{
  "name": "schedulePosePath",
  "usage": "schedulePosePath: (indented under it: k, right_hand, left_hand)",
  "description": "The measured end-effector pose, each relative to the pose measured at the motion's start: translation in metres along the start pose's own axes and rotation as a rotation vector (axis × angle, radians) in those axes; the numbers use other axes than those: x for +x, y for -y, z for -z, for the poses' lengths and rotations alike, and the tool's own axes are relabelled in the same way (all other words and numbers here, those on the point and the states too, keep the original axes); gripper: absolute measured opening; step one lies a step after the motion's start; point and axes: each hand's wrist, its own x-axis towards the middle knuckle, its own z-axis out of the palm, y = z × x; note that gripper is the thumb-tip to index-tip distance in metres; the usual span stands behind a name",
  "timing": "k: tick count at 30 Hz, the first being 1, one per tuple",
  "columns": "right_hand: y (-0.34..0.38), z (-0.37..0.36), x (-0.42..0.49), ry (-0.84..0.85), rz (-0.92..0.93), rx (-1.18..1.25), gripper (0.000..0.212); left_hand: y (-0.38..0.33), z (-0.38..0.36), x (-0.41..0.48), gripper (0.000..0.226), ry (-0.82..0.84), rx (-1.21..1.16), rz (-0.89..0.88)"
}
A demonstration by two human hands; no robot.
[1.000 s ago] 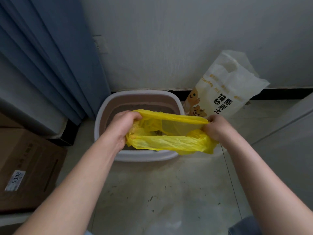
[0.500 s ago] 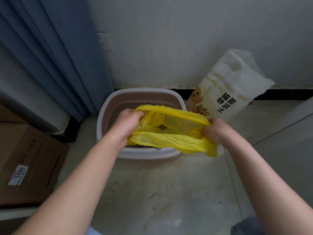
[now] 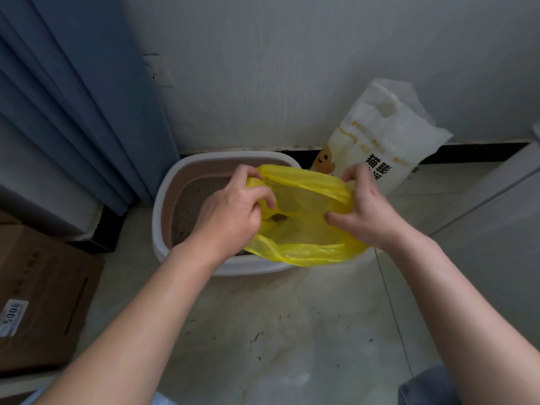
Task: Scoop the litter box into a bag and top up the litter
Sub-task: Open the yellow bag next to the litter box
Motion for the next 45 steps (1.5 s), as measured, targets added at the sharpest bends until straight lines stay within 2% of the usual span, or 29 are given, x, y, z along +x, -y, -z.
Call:
schedulePosePath:
  k: [5, 8, 13, 17, 21, 25, 26, 27, 29, 30, 32, 34, 35, 40, 45]
  right_hand:
    - [0.006, 0.0, -0.005, 0.019, 0.123, -0.009, 0.051]
    - [0.005, -0.005, -0.005, 0.056, 0.183, -0.099, 0.049]
    - [0.015, -0.01, -0.003, 0.068, 0.219, -0.114, 0.05]
    - [0.034, -0.013, 0.002, 0.108, 0.175, 0.245, 0.056]
    - [0.049, -0.017, 0.002, 0.226, 0.156, 0.442, 0.054]
    - [0.056, -0.01, 0.003, 0.322, 0.142, 0.644, 0.049]
    - [0.055, -0.011, 0.003, 0.358, 0.144, 0.605, 0.051]
    - [0.051, -0.015, 0.005, 0.377, 0.163, 0.465, 0.055]
    - [0.035, -0.027, 0.008, 0.378, 0.17, 0.053, 0.063]
    - [0.027, -0.032, 0.009, 0.385, 0.111, -0.081, 0.064]
    - [0.015, -0.037, 0.008, 0.379, -0.017, -0.188, 0.051]
    - [0.009, -0.037, 0.007, 0.341, -0.051, -0.271, 0.029]
    - [0.007, -0.037, 0.007, 0.339, -0.062, -0.312, 0.027]
    - [0.005, -0.041, -0.002, 0.488, -0.124, -0.593, 0.077]
    - [0.003, -0.041, -0.007, 0.551, -0.108, -0.677, 0.099]
  left_hand:
    - [0.002, -0.005, 0.003, 0.034, 0.102, 0.193, 0.167]
    - [0.008, -0.002, 0.003, 0.037, 0.216, 0.297, 0.262]
    - [0.018, 0.004, -0.004, 0.02, 0.308, 0.299, 0.277]
    - [0.023, 0.008, -0.005, 0.025, 0.324, 0.244, 0.27]
    - [0.025, 0.013, -0.008, 0.03, 0.352, 0.233, 0.287]
    - [0.034, 0.014, -0.009, 0.033, 0.477, 0.252, 0.386]
    - [0.035, 0.014, -0.009, 0.033, 0.493, 0.249, 0.401]
    - [0.035, 0.014, -0.009, 0.031, 0.49, 0.239, 0.402]
    - [0.034, 0.015, -0.009, 0.025, 0.458, 0.216, 0.382]
    - [0.033, 0.016, -0.009, 0.022, 0.441, 0.21, 0.365]
    - [0.032, 0.018, -0.008, 0.024, 0.424, 0.216, 0.318]
    - [0.03, 0.018, -0.008, 0.027, 0.422, 0.219, 0.287]
    - [0.03, 0.017, -0.007, 0.026, 0.435, 0.226, 0.282]
    - [0.037, 0.015, -0.009, 0.029, 0.566, 0.346, 0.321]
    - [0.039, 0.006, -0.018, 0.078, 0.639, 0.479, 0.277]
